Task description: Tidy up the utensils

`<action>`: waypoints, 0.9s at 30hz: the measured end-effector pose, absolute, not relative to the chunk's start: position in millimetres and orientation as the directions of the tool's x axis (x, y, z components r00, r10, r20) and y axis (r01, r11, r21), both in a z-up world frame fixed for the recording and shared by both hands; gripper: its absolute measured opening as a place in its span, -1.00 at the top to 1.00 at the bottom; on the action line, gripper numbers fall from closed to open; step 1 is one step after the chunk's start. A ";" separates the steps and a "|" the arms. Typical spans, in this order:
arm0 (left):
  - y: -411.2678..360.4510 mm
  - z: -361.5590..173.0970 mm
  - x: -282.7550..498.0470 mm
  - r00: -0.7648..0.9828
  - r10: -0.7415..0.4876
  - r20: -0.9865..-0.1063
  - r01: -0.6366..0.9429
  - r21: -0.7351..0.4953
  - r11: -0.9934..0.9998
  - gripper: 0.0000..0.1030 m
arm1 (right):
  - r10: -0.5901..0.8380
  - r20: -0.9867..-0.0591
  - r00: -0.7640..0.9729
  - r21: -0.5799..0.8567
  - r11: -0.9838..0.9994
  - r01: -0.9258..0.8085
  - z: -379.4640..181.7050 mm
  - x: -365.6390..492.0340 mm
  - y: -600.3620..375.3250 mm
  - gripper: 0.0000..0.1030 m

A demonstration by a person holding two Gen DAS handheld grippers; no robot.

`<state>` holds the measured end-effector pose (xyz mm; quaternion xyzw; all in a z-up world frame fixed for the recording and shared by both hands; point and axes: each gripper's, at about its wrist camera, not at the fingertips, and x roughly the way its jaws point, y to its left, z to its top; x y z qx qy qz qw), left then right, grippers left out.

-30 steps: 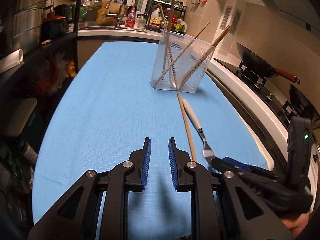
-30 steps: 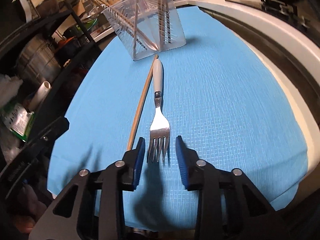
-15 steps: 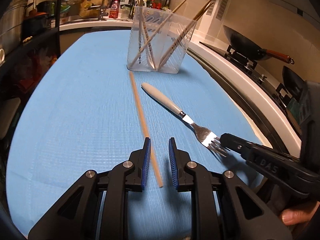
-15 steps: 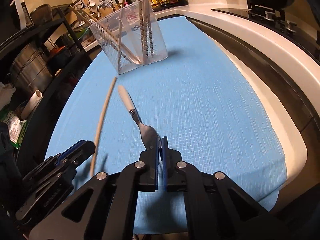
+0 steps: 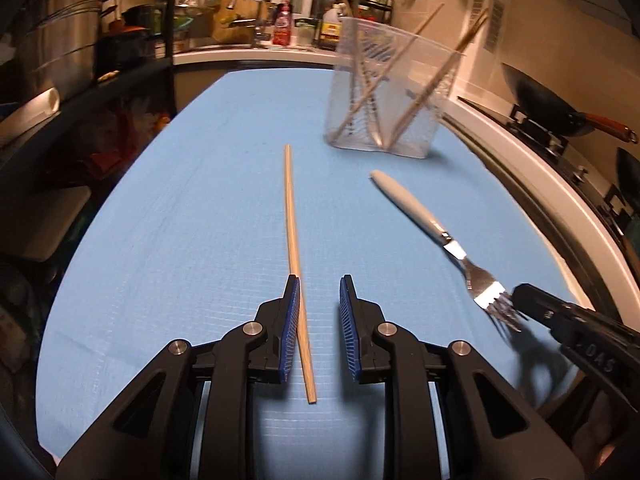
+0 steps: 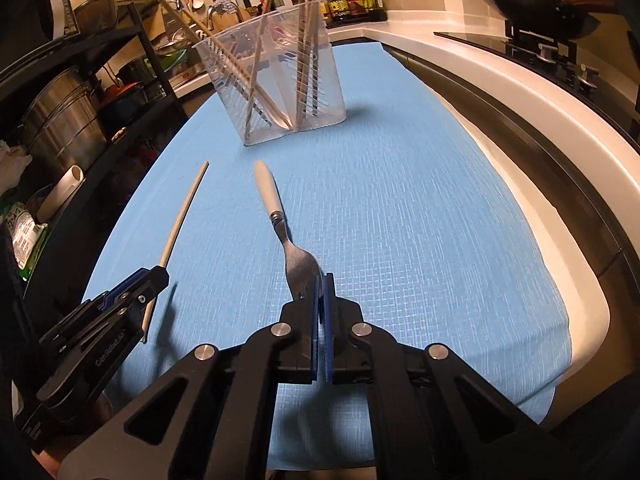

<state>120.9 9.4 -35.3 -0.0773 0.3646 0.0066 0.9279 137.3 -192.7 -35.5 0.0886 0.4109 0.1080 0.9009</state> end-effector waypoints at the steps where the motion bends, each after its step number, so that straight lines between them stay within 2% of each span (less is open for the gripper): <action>1: 10.7 -37.0 122.3 0.729 -0.032 -0.684 -0.079 -0.130 0.988 0.57 | 0.261 -0.720 0.643 0.233 0.964 -0.130 -34.5 136.3 -189.2 0.96; 6: 8.3 -39.6 123.9 0.727 -0.001 -0.687 -0.089 -0.096 0.991 0.57 | 0.217 -0.703 0.677 0.103 0.973 -0.204 -29.8 126.2 -163.9 0.96; 9: 8.5 -39.1 123.0 0.729 0.021 -0.684 -0.101 -0.077 0.992 0.87 | 0.207 -0.695 0.689 0.029 0.965 -0.260 -29.5 119.8 -147.8 0.95; 11: 12.6 -38.7 122.4 0.730 0.019 -0.683 -0.108 -0.088 0.990 0.88 | 0.207 -0.692 0.692 0.003 0.959 -0.283 -29.8 117.3 -141.1 0.87; 20: 29.8 -39.7 117.0 0.729 -0.008 -0.685 -0.132 -0.152 0.980 0.88 | 0.258 -0.722 0.642 0.076 0.952 -0.297 -36.4 124.6 -141.9 0.79; 25: 30.1 -39.8 116.5 0.725 -0.018 -0.688 -0.126 -0.159 0.979 0.88 | 0.318 -0.731 0.604 0.180 0.944 -0.278 -37.4 125.3 -148.8 0.37; 27: 30.0 -39.5 116.6 0.723 -0.022 -0.691 -0.125 -0.162 0.979 0.88 | 0.342 -0.740 0.580 0.228 0.938 -0.262 -39.2 126.6 -152.7 0.36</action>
